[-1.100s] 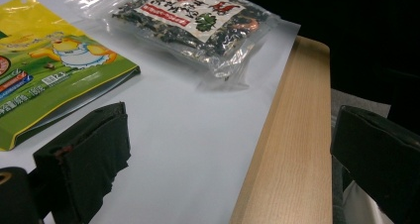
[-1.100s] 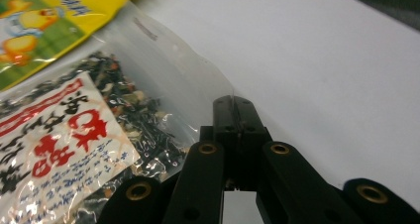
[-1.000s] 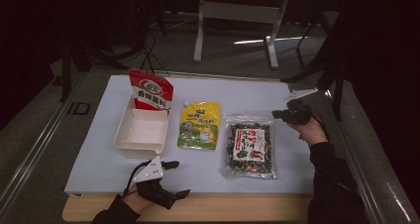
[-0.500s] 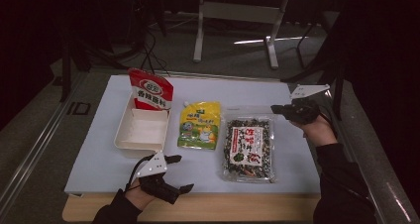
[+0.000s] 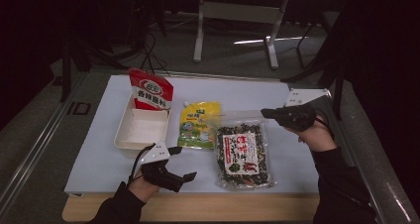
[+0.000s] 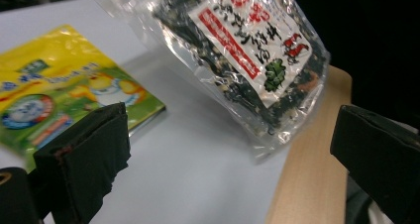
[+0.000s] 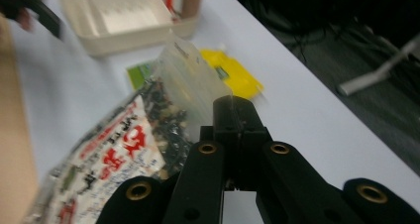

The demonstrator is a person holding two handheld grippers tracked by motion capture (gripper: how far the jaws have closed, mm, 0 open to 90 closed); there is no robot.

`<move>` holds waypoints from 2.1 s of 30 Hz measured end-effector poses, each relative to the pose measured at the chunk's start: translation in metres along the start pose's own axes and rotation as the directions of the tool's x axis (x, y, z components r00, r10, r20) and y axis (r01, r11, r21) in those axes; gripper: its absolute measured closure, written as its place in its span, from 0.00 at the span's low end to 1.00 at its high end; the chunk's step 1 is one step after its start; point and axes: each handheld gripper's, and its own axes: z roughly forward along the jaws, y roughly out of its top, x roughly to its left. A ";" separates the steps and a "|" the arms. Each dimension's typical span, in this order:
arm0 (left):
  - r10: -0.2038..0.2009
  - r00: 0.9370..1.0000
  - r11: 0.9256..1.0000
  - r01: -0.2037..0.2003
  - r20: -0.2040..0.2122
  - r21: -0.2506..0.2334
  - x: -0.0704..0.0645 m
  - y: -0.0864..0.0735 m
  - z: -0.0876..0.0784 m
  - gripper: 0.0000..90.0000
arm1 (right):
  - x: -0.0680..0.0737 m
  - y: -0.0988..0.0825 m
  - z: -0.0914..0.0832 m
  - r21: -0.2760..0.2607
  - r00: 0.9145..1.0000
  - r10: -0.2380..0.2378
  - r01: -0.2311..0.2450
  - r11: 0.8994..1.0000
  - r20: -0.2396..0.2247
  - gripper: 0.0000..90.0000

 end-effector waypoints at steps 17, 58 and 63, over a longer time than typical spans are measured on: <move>-0.052 0.995 0.999 0.052 0.088 0.010 0.012 0.001 0.055 0.11 | 0.029 0.022 -0.022 -0.063 0.995 -0.094 0.091 0.994 -0.037 1.00; 0.022 0.926 1.000 -0.017 0.377 -0.018 -0.001 0.062 0.068 0.85 | 0.028 0.025 -0.058 -0.149 0.995 -0.095 0.098 0.984 0.029 0.96; 0.031 0.924 0.999 -0.022 0.381 -0.027 -0.004 0.071 0.060 0.85 | 0.026 0.023 -0.060 -0.163 0.997 -0.067 0.071 0.984 0.030 0.73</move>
